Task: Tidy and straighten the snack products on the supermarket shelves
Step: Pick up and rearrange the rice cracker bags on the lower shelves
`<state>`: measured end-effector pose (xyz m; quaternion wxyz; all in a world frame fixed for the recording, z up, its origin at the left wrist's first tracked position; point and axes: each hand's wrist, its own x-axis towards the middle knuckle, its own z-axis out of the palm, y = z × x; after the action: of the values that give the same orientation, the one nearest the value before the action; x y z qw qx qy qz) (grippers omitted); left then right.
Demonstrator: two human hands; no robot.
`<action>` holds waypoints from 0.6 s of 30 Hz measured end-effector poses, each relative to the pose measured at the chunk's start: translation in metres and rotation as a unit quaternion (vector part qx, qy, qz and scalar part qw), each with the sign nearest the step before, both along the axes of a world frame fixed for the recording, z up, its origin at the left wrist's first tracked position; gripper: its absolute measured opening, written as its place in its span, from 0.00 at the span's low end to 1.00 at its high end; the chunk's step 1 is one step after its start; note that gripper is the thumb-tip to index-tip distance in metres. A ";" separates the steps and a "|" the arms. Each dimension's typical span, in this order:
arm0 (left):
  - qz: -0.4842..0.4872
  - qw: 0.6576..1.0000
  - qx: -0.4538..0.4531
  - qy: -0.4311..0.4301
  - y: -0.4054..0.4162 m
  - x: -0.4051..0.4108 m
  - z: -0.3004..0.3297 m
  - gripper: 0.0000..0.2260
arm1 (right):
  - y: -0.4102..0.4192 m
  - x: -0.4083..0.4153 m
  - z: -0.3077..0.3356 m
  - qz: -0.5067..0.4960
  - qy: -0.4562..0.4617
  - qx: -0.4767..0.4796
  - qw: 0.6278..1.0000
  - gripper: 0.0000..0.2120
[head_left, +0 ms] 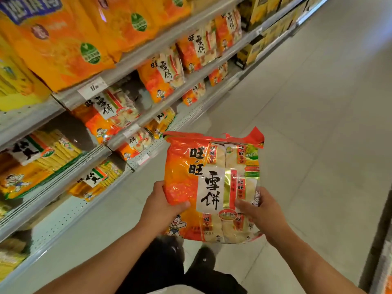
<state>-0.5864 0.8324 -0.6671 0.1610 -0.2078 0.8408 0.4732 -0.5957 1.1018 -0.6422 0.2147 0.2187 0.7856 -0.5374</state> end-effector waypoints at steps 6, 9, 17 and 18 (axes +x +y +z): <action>0.037 0.999 -0.015 0.007 0.002 -0.078 -0.008 0.38 | -0.005 -0.099 -0.019 0.024 -0.019 0.005 1.000 0.16; 0.061 0.998 0.013 -0.007 0.002 -0.122 -0.023 0.36 | -0.006 -0.153 -0.028 0.036 -0.022 0.013 0.999 0.17; 0.105 0.994 0.012 -0.029 0.002 -0.217 -0.070 0.34 | -0.006 -0.274 -0.059 0.068 -0.041 0.005 0.997 0.17; 0.114 0.993 0.004 -0.031 0.002 -0.225 -0.075 0.33 | -0.006 -0.286 -0.064 0.073 -0.046 0.000 0.996 0.17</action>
<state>-0.8116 0.8345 -0.7422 0.1327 -0.3159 0.8045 0.4851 -0.8821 1.0956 -0.7057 0.2891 0.1848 0.7890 -0.5097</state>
